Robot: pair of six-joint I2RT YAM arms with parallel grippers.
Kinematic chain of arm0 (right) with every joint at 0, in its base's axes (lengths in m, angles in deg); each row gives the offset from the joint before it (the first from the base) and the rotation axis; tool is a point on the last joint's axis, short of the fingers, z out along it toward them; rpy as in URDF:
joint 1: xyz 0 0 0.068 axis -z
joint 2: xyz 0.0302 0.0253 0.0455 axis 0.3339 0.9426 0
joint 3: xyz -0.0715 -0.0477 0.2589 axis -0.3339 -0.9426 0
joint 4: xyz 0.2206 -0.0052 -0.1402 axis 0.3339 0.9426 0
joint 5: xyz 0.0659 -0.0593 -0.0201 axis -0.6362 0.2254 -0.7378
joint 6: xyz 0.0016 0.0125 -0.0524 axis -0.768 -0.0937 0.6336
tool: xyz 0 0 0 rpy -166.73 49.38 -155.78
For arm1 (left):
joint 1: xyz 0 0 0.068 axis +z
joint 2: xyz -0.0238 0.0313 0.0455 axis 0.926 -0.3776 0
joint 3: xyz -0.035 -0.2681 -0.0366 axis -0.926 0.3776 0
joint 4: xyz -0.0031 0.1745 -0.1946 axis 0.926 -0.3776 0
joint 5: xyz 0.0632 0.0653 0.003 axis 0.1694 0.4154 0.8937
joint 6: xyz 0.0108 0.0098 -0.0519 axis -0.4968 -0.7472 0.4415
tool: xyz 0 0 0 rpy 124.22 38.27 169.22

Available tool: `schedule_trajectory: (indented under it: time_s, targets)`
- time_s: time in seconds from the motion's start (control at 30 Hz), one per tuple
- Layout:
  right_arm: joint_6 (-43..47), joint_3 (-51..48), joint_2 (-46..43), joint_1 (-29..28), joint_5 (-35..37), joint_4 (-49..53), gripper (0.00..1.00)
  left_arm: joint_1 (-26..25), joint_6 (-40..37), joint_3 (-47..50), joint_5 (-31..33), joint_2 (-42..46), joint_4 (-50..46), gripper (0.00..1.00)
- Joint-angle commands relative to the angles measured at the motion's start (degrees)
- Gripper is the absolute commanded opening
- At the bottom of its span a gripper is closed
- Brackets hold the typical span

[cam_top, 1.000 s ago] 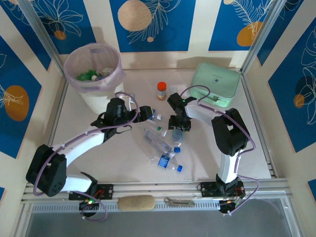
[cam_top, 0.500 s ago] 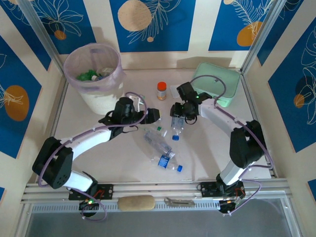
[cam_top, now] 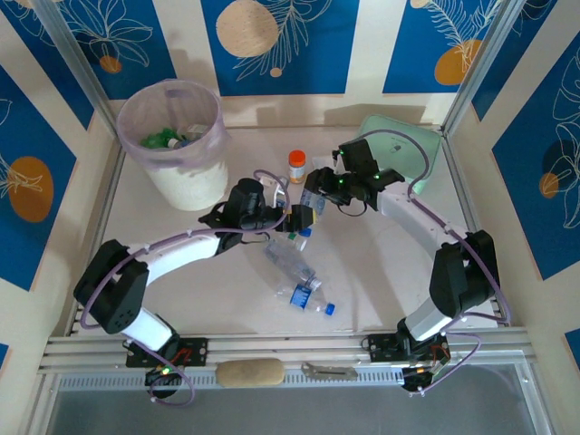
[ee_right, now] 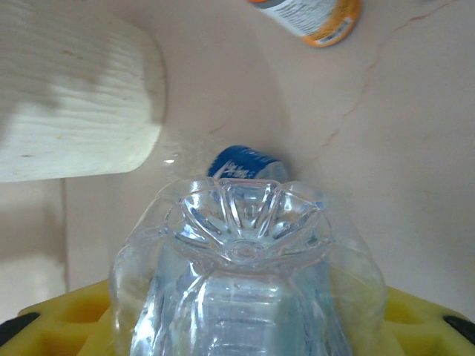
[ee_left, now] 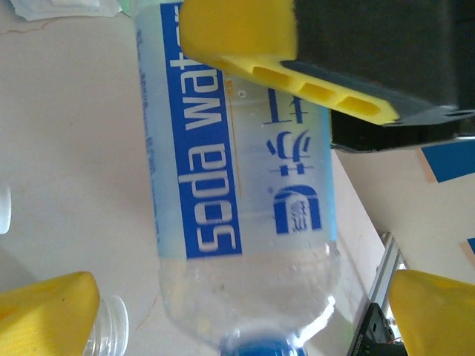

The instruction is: Put the plastic bottles in the bin

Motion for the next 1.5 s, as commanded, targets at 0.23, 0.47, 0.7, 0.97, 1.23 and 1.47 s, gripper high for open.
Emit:
schedule_trajectory:
  time_s: [0.23, 0.47, 0.7, 0.97, 1.23, 1.47]
  targets:
    - [-5.81, -4.89, -4.35, -2.07, -8.19, -6.27, 0.47, -0.46, -1.19, -2.49, -0.61, -1.58, 2.03, 0.90]
    - [-6.01, -5.28, -4.55, -2.42, -8.10, -6.63, 0.46, -0.43, -0.76, -2.41, -0.77, -1.83, 2.82, 0.67]
    - [-6.57, -5.39, -4.54, -2.34, -8.24, -6.81, 0.50, -0.38, -0.84, -1.75, -0.02, -1.16, 2.57, 0.53]
    - [-9.90, -7.93, -7.77, 1.91, -11.87, -10.26, 0.69, -0.38, -0.82, -1.18, 1.63, -1.51, 0.73, 0.51]
    - [-13.28, -14.09, -13.85, 8.79, -13.19, -13.69, 0.74, -0.16, -1.17, -0.72, 2.67, -0.98, -0.05, 0.49]
    - [-13.31, -16.44, -15.44, 10.43, -11.18, -12.57, 0.76, 3.24, -7.17, -6.63, 2.74, 1.66, -8.41, 0.49]
